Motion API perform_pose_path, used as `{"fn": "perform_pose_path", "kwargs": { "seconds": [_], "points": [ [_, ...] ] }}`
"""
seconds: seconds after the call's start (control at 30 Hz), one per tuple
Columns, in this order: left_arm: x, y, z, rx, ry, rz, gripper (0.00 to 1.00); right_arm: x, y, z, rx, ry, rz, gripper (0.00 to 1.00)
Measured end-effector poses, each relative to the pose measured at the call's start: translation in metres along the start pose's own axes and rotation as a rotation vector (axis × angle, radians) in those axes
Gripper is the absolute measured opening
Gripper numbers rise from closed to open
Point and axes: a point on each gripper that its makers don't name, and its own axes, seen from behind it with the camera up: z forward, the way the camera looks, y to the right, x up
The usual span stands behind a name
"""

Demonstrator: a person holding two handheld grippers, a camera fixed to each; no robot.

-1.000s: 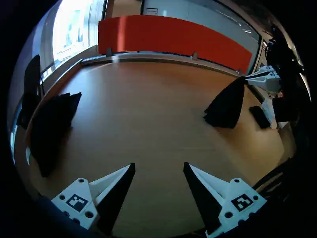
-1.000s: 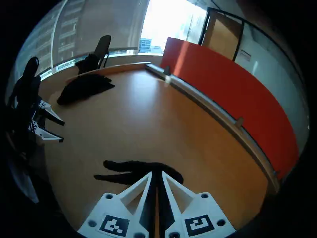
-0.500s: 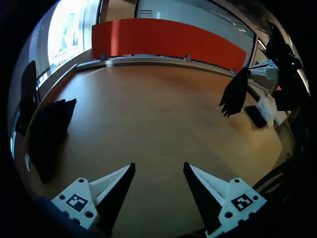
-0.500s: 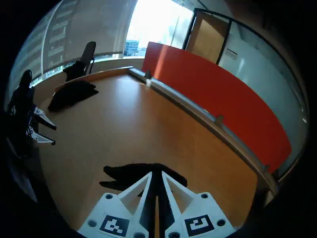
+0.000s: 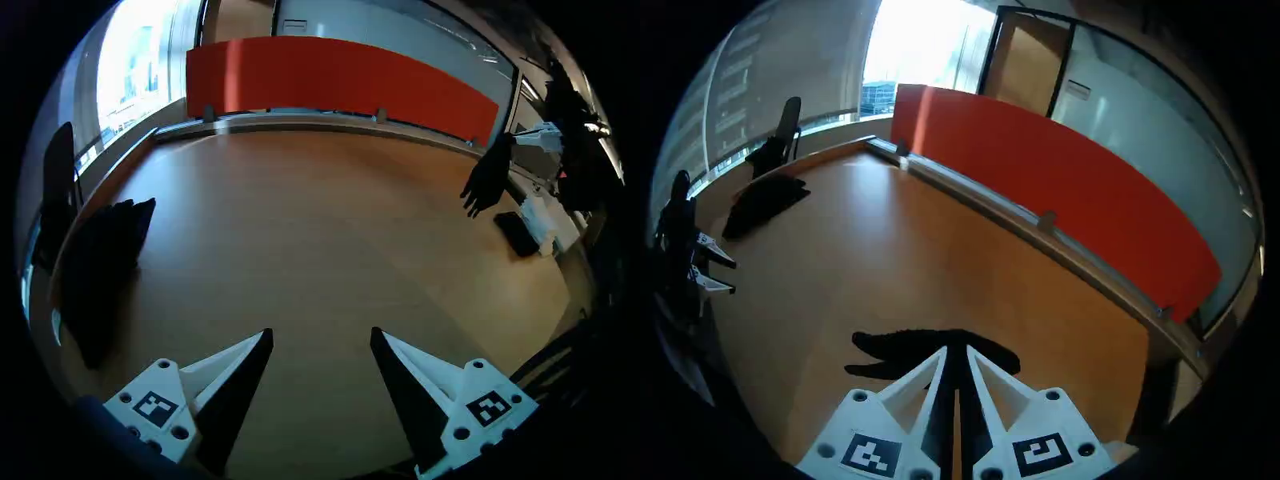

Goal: Fold towel

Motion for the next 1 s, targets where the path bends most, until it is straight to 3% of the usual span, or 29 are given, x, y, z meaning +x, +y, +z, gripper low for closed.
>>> {"fn": "perform_pose_path", "kwargs": {
  "seconds": [0.7, 1.0],
  "points": [
    [-0.004, 0.004, 0.001, 0.02, -0.031, 0.011, 0.9, -0.067, 0.119, -0.023, -0.122, -0.113, 0.108, 0.02],
    [-0.005, 0.009, 0.002, 0.022, -0.042, 0.017, 0.9, -0.094, 0.145, -0.024, -0.142, -0.155, 0.144, 0.02]
  ]
}}
